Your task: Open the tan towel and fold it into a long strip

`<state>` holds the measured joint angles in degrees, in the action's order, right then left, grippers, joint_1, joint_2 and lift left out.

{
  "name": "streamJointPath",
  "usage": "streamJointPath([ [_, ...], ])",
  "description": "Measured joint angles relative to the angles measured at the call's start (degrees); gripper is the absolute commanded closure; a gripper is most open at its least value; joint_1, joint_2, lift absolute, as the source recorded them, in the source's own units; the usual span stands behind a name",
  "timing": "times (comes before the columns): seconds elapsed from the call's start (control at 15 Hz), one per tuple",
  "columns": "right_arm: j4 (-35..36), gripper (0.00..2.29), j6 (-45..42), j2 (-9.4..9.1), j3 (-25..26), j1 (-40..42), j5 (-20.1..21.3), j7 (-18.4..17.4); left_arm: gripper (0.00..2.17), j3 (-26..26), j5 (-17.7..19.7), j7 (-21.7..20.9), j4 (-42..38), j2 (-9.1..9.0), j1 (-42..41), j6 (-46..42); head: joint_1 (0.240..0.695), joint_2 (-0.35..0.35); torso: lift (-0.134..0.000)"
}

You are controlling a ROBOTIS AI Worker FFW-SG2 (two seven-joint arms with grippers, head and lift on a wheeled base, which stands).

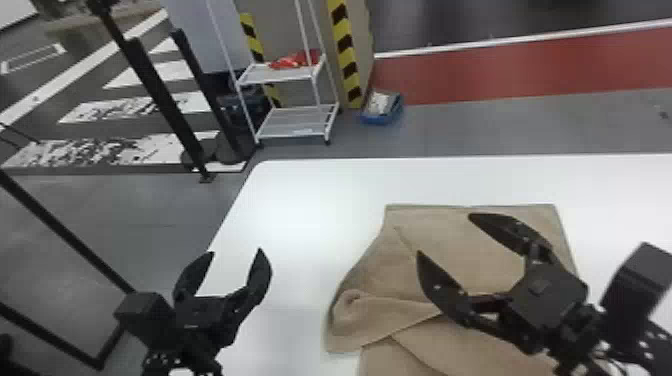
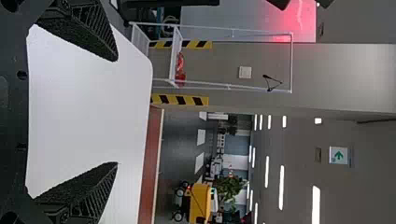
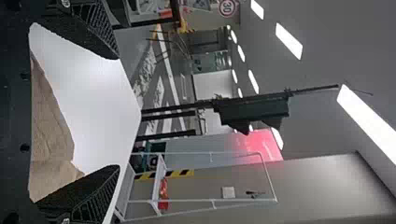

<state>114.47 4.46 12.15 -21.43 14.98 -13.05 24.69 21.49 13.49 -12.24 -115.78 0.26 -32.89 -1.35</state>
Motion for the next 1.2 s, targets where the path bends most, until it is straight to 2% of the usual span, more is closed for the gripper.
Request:
streamJointPath([
  [0.2, 3.3, 0.04, -7.4, 0.16, 11.1, 8.6, 0.4, -0.1, 0.08, 0.0, 0.2, -3.0, 0.3, 0.00, 0.1, 0.9, 0.695, 0.350, -0.121],
  [0.33, 4.1, 0.04, -12.7, -1.09, 21.5, 14.5, 0.0, -0.1, 0.08, 0.4, 0.1, -6.7, 0.6, 0.00, 0.0, 2.0, 0.695, 0.333, -0.121],
  [0.4, 4.1, 0.04, -13.6, -2.14, 26.1, 16.2, -0.6, 0.0, 0.08, 0.6, -0.2, -8.4, 0.6, 0.00, -0.2, 2.2, 0.695, 0.288, -0.121],
  [0.47, 3.7, 0.04, -14.3, -3.45, 31.1, 17.5, -1.8, 0.0, 0.09, 0.6, -0.6, -10.5, 0.6, 0.00, -0.5, 2.3, 0.695, 0.170, -0.121],
  [0.6, 1.9, 0.05, -15.7, -4.82, 38.5, 18.8, -5.2, 0.1, 0.14, 0.4, -2.2, -15.1, -0.2, 0.00, -1.2, 2.4, 0.695, 0.063, -0.121],
  [0.73, -0.6, 0.05, -17.0, -5.57, 43.5, 19.1, -8.4, 0.7, 0.15, 0.3, -7.0, -21.6, -2.3, 0.00, -2.3, 3.2, 0.695, -0.047, -0.121],
  [0.8, -1.7, 0.06, -17.3, -5.91, 45.7, 19.1, -9.9, 1.4, 0.17, 0.2, -10.3, -25.1, -4.1, 0.00, -2.9, 5.4, 0.695, -0.133, -0.121],
  [0.93, -3.9, 0.07, -17.9, -6.48, 49.5, 19.2, -13.1, 3.2, 0.19, 0.5, -15.2, -32.4, -8.0, 0.00, -3.3, 13.6, 0.695, -0.203, -0.121],
  [1.07, -5.5, 0.07, -18.3, -6.72, 52.0, 19.2, -16.1, 4.8, 0.20, 1.0, -18.7, -37.7, -10.9, 0.00, -3.4, 20.7, 0.695, -0.254, -0.121],
  [1.2, -6.3, 0.07, -18.9, -6.78, 53.2, 19.0, -17.9, 5.2, 0.21, 1.0, -22.0, -41.6, -12.7, 0.00, -3.4, 24.1, 0.695, -0.304, -0.121],
])
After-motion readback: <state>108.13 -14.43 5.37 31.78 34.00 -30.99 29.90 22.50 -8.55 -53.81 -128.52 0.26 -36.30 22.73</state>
